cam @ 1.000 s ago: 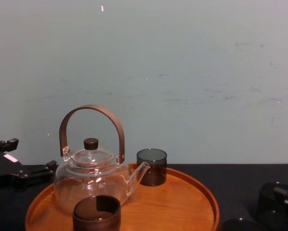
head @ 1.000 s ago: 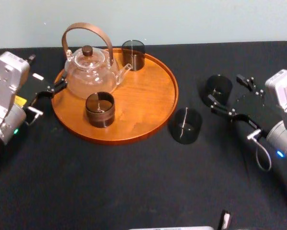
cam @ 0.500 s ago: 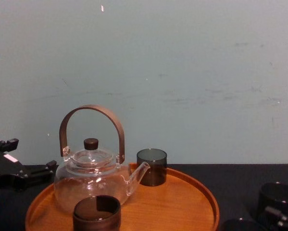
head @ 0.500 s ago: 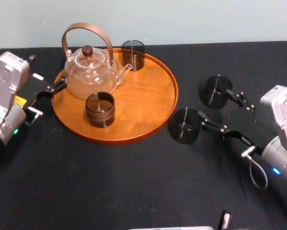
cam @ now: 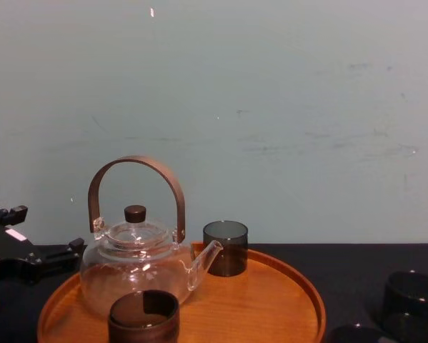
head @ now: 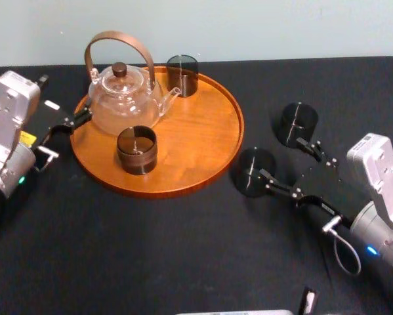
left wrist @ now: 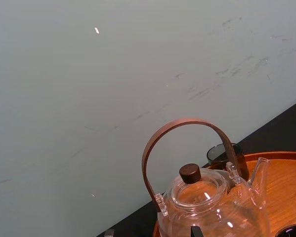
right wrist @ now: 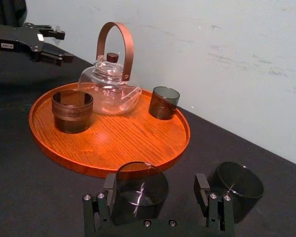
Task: Pick up the glass from the table and place it on the tray.
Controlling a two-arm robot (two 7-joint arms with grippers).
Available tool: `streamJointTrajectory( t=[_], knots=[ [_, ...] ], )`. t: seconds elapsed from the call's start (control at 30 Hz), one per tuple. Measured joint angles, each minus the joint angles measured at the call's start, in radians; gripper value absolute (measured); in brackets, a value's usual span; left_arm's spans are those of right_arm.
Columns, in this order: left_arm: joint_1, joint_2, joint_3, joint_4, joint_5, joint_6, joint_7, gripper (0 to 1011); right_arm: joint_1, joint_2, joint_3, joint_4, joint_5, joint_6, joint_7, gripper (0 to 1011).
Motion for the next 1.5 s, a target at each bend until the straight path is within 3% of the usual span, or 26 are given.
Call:
streamJointTrajectory(
  t=[0.5,1.5],
  knots=[
    [0.000,0.000,0.000,0.000,0.000,0.000,0.000,1001,-0.006,-0.042,0.013,0.033,-0.002,0.011,0.052,1002],
    [0.000,0.000,0.000,0.000,0.000,0.000,0.000,1001,0.048,-0.132,0.035,0.150,-0.042,0.034,0.144,1002]
  ],
)
